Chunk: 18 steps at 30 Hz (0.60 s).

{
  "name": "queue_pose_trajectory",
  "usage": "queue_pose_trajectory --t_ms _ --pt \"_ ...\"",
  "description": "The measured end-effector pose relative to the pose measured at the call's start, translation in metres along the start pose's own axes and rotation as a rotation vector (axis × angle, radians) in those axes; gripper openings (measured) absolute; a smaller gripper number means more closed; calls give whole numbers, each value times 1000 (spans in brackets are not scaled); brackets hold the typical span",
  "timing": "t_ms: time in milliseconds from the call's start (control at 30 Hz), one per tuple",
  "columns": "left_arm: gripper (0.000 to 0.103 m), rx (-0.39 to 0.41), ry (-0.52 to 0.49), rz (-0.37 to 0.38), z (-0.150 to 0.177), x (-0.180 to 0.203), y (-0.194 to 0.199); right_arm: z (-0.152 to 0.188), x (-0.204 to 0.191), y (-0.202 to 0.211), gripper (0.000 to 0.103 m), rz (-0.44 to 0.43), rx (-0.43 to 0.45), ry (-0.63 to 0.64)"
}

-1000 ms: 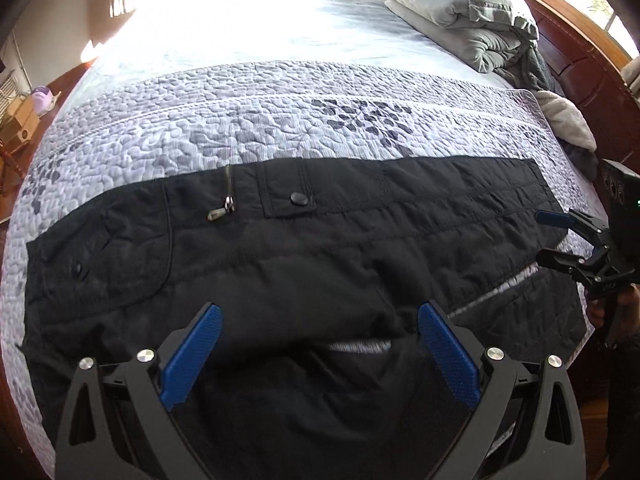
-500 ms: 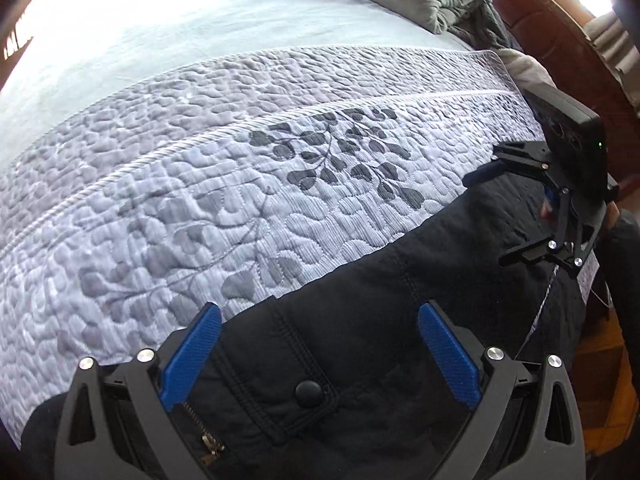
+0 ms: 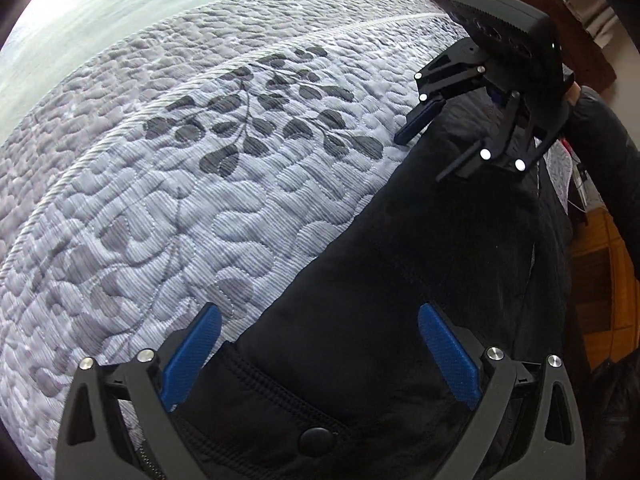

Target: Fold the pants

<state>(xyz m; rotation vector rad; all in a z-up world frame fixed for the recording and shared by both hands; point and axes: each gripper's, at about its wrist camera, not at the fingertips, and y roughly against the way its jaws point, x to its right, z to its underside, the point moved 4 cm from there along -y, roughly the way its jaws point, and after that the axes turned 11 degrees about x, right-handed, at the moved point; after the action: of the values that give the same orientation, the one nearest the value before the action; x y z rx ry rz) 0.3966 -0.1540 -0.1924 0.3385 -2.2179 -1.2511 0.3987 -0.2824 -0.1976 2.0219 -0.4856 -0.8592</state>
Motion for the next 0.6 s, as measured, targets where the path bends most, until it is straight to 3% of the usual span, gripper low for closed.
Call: queue_pose_trajectory --t_ms 133,200,400,533,600 --pt "99 -49 -36 47 -8 10 -10 12 -7 14 11 11 7 42" --pt "99 -60 -50 50 -13 11 -14 11 -10 22 8 2 44 36" --pt "99 -57 -33 124 -36 3 -19 20 -25 65 7 -25 162 60" --pt "99 -110 12 296 -44 3 -27 15 -37 73 7 -21 207 88" --pt "98 -114 -4 307 -48 6 -31 16 -39 78 6 -21 225 96"
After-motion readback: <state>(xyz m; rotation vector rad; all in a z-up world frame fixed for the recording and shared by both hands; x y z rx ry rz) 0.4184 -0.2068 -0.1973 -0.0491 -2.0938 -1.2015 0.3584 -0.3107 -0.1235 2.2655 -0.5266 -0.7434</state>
